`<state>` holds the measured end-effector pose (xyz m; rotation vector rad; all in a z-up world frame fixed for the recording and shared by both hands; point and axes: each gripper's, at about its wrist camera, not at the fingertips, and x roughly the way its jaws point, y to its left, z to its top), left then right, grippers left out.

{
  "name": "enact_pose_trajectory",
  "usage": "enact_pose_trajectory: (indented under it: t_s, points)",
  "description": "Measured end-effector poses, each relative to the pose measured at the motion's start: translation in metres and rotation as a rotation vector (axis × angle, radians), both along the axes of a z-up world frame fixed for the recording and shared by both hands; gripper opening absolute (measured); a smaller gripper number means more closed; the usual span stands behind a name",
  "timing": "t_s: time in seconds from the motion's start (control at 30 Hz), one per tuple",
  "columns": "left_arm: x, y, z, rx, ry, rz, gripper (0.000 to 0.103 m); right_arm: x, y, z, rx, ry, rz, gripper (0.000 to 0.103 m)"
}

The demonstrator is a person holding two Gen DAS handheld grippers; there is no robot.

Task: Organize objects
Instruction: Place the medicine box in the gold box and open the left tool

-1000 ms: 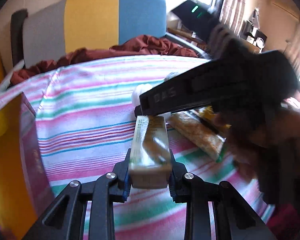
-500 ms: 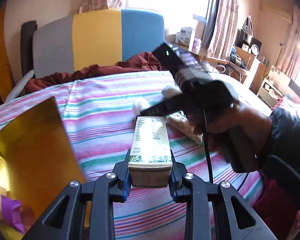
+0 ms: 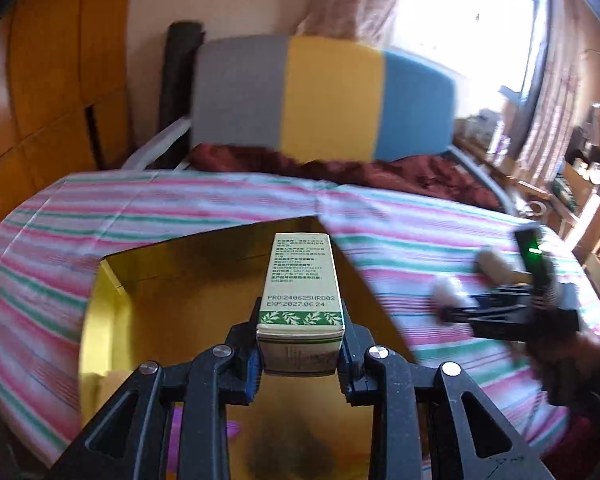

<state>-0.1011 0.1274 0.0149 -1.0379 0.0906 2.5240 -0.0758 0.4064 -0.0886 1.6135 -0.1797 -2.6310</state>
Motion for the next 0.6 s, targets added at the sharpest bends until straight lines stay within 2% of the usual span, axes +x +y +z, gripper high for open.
enact_pose_trajectory:
  t_s: [0.2, 0.37, 0.43, 0.6]
  points:
    - [-0.052, -0.041, -0.043, -0.164, -0.091, 0.127, 0.030, 0.000, 0.000, -0.001, 0.017, -0.001, 0.004, 0.035]
    - [-0.070, -0.061, -0.068, -0.194, -0.169, 0.198, 0.030, 0.000, 0.000, -0.001, 0.023, -0.001, 0.005, 0.035]
    - [-0.078, -0.068, -0.074, -0.179, -0.217, 0.213, 0.030, 0.001, 0.000, -0.001, 0.024, -0.001, 0.005, 0.035]
    - [-0.080, -0.072, -0.075, -0.197, -0.234, 0.233, 0.034, 0.001, 0.000, -0.001, 0.028, -0.001, 0.006, 0.035]
